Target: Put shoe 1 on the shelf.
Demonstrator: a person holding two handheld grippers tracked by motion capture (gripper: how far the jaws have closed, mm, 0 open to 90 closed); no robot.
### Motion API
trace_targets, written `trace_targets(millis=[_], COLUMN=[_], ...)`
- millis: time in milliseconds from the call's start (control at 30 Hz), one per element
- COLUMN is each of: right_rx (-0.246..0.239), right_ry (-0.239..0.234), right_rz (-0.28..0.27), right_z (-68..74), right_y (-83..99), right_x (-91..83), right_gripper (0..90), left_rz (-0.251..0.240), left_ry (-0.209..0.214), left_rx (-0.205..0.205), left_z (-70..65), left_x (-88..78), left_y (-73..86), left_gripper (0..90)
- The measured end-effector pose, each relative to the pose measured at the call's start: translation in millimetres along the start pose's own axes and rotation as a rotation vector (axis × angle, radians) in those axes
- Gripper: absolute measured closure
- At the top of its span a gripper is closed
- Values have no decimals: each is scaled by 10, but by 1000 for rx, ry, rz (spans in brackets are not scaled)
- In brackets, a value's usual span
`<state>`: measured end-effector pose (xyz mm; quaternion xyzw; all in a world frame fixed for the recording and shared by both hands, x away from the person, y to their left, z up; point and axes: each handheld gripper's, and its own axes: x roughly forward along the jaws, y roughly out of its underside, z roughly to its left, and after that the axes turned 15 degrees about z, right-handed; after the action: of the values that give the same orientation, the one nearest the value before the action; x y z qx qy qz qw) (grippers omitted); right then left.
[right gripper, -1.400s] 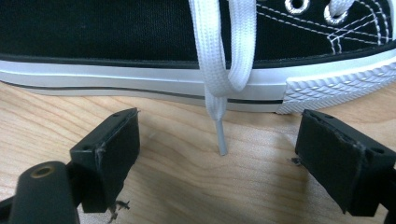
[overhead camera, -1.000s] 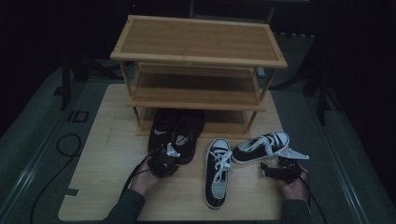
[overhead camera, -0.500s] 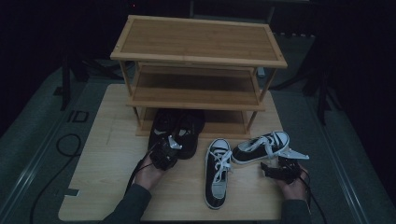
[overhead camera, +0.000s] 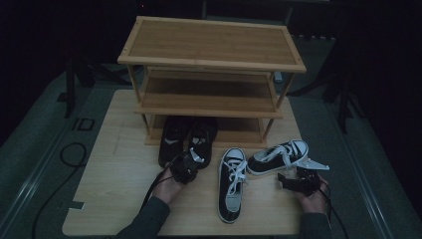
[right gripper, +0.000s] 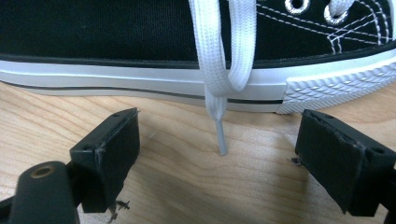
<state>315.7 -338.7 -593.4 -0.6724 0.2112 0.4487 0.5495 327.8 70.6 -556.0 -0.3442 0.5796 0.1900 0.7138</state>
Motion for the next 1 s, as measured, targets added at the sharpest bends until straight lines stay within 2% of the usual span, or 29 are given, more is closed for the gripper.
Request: trace_targets(millis=[67, 200, 300, 567, 833, 967, 1000], right_rx=[0, 0, 0, -1, -2, -2, -3], right_ry=[0, 0, 0, 0, -1, -1, -1], right_rz=[0, 0, 0, 0, 0, 0, 0], right_z=[0, 0, 0, -1, -1, -1, -1], right_y=[0, -1, -1, -1, -4, -4, -4], right_x=[0, 0, 0, 1, 2, 2, 2], right_gripper=[136, 136, 136, 136, 135, 135, 135], left_rz=[-1, -5, -9, -5, 12, 14, 15], left_ry=[-16, -16, -18, -40, -57, -60, -62], left_rx=[-27, -78, -96, -114, -92, -92, -95], left_z=[21, 101, 125, 139, 153, 157, 179], left_x=[-5, -25, -41, 17, 87, 104, 131], left_y=[-7, -35, -86, -290, -498, -545, -608], left_gripper=[892, 892, 892, 898, 900, 900, 900])
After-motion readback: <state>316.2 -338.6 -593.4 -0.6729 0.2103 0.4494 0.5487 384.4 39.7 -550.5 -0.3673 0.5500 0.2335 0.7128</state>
